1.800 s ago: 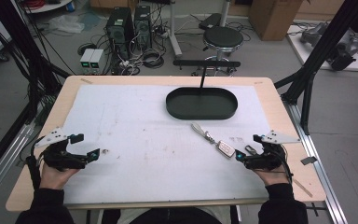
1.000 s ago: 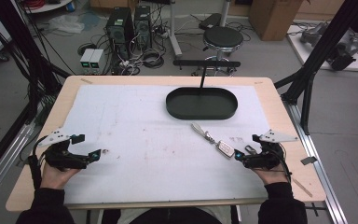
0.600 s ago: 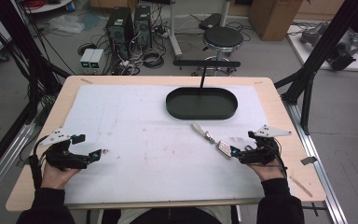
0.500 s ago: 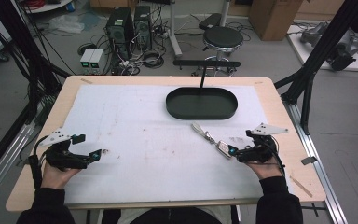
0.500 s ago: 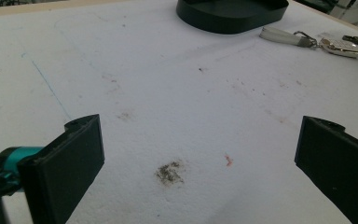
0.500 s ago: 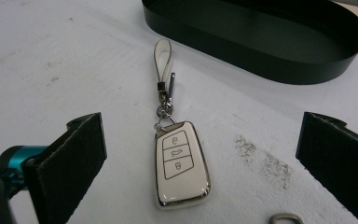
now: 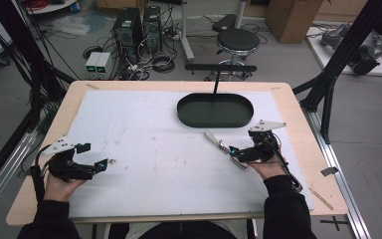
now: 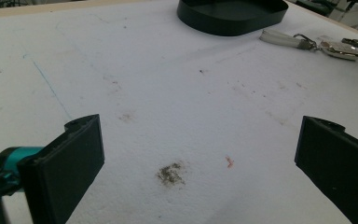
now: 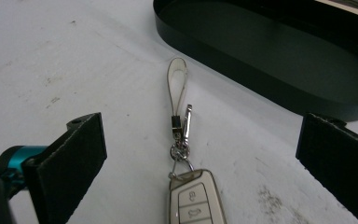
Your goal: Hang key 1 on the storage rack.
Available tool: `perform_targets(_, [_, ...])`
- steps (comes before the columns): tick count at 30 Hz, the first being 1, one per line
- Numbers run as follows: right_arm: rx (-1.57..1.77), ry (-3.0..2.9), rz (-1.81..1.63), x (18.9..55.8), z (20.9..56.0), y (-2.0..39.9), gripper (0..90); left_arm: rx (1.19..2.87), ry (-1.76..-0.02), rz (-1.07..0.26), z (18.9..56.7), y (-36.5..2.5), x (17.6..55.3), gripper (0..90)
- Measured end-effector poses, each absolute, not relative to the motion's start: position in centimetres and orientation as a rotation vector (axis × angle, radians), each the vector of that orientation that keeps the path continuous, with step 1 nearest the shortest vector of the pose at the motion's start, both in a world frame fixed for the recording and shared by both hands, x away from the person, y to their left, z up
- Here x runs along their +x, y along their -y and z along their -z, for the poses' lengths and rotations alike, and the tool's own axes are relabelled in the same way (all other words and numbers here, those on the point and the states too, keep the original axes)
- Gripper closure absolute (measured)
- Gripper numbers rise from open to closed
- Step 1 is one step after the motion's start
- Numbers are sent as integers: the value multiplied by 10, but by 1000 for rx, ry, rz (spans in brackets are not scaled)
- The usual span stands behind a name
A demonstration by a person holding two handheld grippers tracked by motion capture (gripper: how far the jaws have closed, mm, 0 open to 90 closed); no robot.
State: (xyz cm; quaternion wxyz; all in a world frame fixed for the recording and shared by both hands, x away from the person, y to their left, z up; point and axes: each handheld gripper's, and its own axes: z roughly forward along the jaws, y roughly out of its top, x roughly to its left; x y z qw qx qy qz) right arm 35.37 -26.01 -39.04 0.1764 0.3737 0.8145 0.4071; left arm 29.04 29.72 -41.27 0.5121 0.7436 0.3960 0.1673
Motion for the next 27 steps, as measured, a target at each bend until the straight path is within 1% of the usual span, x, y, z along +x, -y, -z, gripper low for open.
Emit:
perform_targets(13, [1018,-2434,-1022,383,393,223,9,1800,-944,-391,414,-296,292,18])
perform_targets(21, [1021,-2500,-961,400,403,198,9,1810,-943,-395,414,-295,291,18])
perform_targets(27, [1071,-2531,-925,409,413,193,10,1828,-934,-381,415,-293,292,18])
